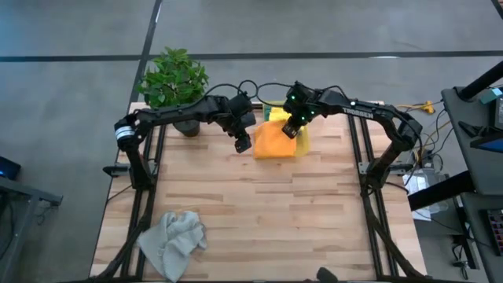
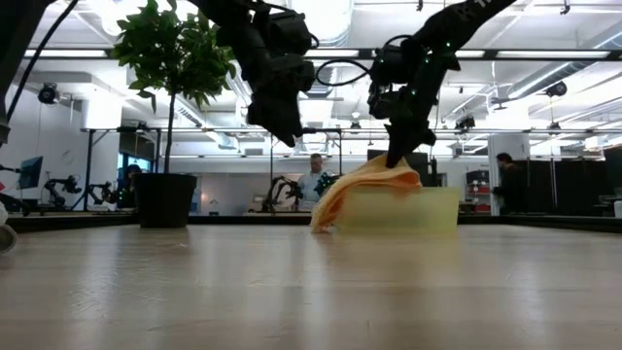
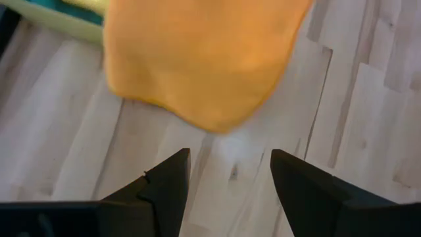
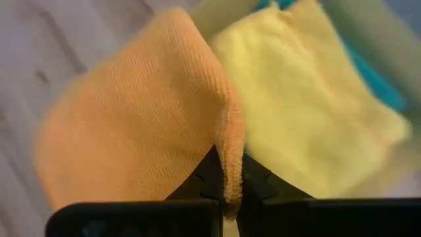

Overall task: Fold microfiber towels
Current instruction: Put the orange microfiber towel into the yellow bin

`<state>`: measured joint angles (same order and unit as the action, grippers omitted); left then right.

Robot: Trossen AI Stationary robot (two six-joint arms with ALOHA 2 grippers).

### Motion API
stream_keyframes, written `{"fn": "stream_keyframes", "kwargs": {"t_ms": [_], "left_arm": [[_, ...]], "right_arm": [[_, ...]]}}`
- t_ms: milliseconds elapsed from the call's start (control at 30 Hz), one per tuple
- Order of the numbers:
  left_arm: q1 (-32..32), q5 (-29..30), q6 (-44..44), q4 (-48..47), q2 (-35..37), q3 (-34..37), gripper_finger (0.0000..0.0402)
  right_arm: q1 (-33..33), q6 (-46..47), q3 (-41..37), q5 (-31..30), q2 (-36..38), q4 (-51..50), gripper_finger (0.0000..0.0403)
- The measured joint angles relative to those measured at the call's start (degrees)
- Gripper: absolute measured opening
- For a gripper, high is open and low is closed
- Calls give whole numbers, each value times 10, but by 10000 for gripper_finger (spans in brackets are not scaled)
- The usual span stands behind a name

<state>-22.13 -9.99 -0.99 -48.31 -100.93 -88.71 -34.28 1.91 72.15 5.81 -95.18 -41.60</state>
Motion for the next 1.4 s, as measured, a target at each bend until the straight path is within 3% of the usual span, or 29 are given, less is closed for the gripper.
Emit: {"fn": "stream_keyframes", "kwargs": {"t_ms": [700,1000,1233,1400], "left_arm": [[0,0,-3,16,-1,10,198],[0,0,-2,24,-1,10,198],[0,1,-2,48,-1,10,198],[0,2,-2,49,-1,10,198]], "right_arm": [[-1,-140,-8,-163,-37,-72,8],[1,-176,4,-183,-34,-151,8],[1,-235,-21,-271,-34,-143,8],[1,-260,-34,-266,-34,-136,9]]}}
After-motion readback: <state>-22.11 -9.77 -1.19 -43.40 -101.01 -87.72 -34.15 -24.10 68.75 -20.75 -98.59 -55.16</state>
